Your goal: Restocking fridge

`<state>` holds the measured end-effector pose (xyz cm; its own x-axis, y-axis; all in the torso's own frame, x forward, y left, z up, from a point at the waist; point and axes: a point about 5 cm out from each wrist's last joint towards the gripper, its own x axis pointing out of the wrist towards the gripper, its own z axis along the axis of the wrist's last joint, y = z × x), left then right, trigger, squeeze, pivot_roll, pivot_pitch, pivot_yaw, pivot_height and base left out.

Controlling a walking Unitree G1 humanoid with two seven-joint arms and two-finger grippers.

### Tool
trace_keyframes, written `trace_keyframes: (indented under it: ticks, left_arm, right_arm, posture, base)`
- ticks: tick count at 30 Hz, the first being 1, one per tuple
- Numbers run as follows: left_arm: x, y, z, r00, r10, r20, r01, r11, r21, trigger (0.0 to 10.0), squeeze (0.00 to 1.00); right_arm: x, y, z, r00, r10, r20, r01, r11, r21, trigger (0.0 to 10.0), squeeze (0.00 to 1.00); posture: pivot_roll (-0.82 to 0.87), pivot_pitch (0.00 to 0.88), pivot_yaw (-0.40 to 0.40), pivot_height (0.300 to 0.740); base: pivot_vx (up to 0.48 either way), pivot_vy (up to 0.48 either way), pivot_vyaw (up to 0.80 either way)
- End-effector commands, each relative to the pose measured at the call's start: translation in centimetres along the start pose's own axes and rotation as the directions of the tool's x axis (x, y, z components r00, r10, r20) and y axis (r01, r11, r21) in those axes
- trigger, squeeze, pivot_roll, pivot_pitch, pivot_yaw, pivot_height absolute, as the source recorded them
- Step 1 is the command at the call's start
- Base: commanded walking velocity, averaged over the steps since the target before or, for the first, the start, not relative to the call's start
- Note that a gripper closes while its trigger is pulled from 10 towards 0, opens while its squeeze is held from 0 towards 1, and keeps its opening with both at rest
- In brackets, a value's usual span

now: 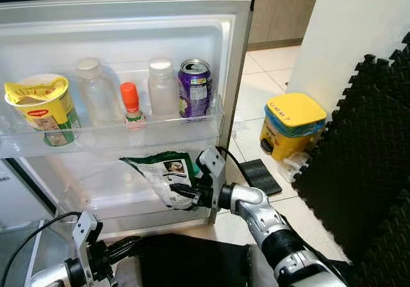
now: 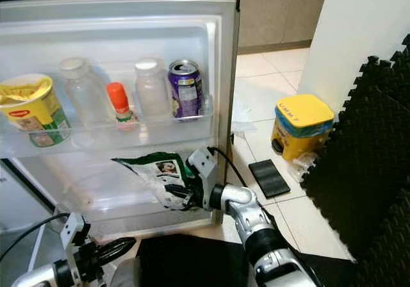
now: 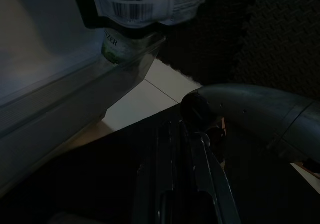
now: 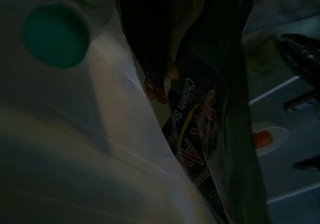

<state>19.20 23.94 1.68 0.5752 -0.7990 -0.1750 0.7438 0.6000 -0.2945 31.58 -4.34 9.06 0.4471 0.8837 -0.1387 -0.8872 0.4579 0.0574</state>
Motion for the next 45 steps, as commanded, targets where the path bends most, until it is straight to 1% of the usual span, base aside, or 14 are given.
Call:
trace_keyframes:
  ticks: [1, 3, 6, 9, 12, 17, 22, 23, 25, 32, 34, 36, 38, 45]
  left_arm:
    - [0.4, -0.4, -0.3, 1.0, -0.01, 0.01, 0.01, 1.0, -0.019, 10.0, 0.0]
    - [0.4, -0.5, -0.2, 1.0, -0.012, 0.013, 0.013, 1.0, -0.018, 10.0, 0.0]
    - [0.5, -0.9, 0.5, 0.999, -0.028, 0.04, 0.028, 1.0, -0.003, 10.0, 0.0]
    - [0.5, -1.0, 0.6, 0.999, -0.029, 0.045, 0.029, 1.0, 0.002, 10.0, 0.0]
    - [0.3, -1.1, 1.3, 0.998, -0.03, 0.058, 0.029, 0.999, 0.018, 10.0, 0.0]
    - [-0.3, -1.5, 1.9, 0.998, -0.037, 0.056, 0.035, 0.999, 0.034, 10.0, 0.0]
    - [-0.6, -1.9, 2.4, 0.998, -0.039, 0.059, 0.036, 0.999, 0.041, 10.0, 0.0]
    - [-0.7, -2.1, 2.7, 0.997, -0.04, 0.063, 0.037, 0.998, 0.043, 10.0, 0.0]
    - [-0.6, -2.2, 2.8, 0.997, -0.04, 0.065, 0.037, 0.998, 0.044, 10.0, 0.0]
    - [0.2, -3.0, 3.5, 0.994, -0.067, 0.083, 0.063, 0.997, 0.047, 10.0, 0.0]
    - [0.4, -3.1, 3.6, 0.994, -0.072, 0.085, 0.068, 0.997, 0.046, 10.0, 0.0]
    - [0.7, -3.2, 3.9, 0.993, -0.082, 0.09, 0.077, 0.996, 0.049, 10.0, 0.0]
    - [0.8, -3.3, 4.1, 0.992, -0.085, 0.093, 0.08, 0.995, 0.052, 10.0, 0.0]
    - [0.9, -3.7, 4.6, 0.991, -0.094, 0.1, 0.088, 0.995, 0.054, 10.0, 0.0]
  right_arm:
    - [0.4, 0.1, 0.5, 1.0, -0.001, 0.008, 0.001, 0.999, -0.04, 10.0, 0.0]
    - [0.5, -0.1, 0.4, 1.0, -0.028, -0.003, 0.028, 0.998, -0.059, 10.0, 0.0]
    - [0.7, -0.6, 0.3, 0.996, -0.089, -0.022, 0.087, 0.992, -0.092, 10.0, 0.0]
    - [0.7, -0.6, 0.3, 0.995, -0.093, -0.023, 0.091, 0.992, -0.093, 10.0, 0.0]
    - [0.8, -0.8, 0.4, 0.993, -0.117, 0.007, 0.117, 0.992, -0.052, 10.0, 0.0]
    - [1.1, -0.8, 0.8, 0.989, -0.135, 0.062, 0.135, 0.991, 0.007, 10.0, 0.0]
    - [1.8, -0.2, 1.7, 0.988, -0.085, 0.131, 0.079, 0.996, 0.052, 10.0, 0.0]
    - [2.2, 0.2, 2.2, 0.985, -0.056, 0.162, 0.045, 0.997, 0.069, 10.0, 0.0]
    - [2.4, 0.3, 2.4, 0.984, -0.049, 0.169, 0.037, 0.997, 0.073, 10.0, 0.0]
    - [3.2, 1.0, 2.3, 0.988, -0.017, 0.153, 0.009, 0.998, 0.054, 10.0, 0.0]
    - [3.3, 0.9, 2.2, 0.989, -0.03, 0.145, 0.023, 0.999, 0.045, 10.0, 0.0]
    - [3.4, 0.5, 2.3, 0.988, -0.09, 0.125, 0.089, 0.996, 0.017, 10.0, 0.0]
    - [3.4, 0.3, 2.3, 0.987, -0.112, 0.118, 0.113, 0.994, 0.003, 10.0, 0.0]
    - [3.8, 0.4, 2.5, 0.984, -0.14, 0.111, 0.143, 0.99, -0.015, 10.0, 0.0]
  posture:
    - [0.08, 0.055, -0.036, 0.457]
    - [0.08, 0.057, -0.037, 0.457]
    - [0.09, 0.096, -0.047, 0.457]
    - [0.09, 0.096, -0.047, 0.457]
    - [0.1, 0.136, -0.047, 0.457]
    - [0.12, 0.16, -0.042, 0.457]
    - [0.13, 0.183, -0.043, 0.457]
    - [0.13, 0.191, -0.047, 0.457]
    - [0.13, 0.191, -0.047, 0.457]
    - [0.14, 0.211, -0.05, 0.457]
    - [0.14, 0.215, -0.049, 0.457]
    - [0.14, 0.223, -0.047, 0.457]
    - [0.14, 0.226, -0.047, 0.457]
    - [0.14, 0.236, -0.05, 0.457]
  base:
    - [0.0, 0.0, 0.0]
    - [0.0, 0.0, 0.0]
    - [0.0, 0.0, 0.0]
    - [0.0, 0.0, 0.0]
    - [0.0, 0.0, 0.0]
    - [0.0, 0.0, 0.0]
    - [0.0, 0.0, 0.0]
    - [0.0, 0.0, 0.0]
    - [0.0, 0.0, 0.0]
    - [0.0, 0.0, 0.0]
    - [0.0, 0.0, 0.0]
    - [0.0, 0.0, 0.0]
    - [0.0, 0.0, 0.0]
    - [0.0, 0.0, 0.0]
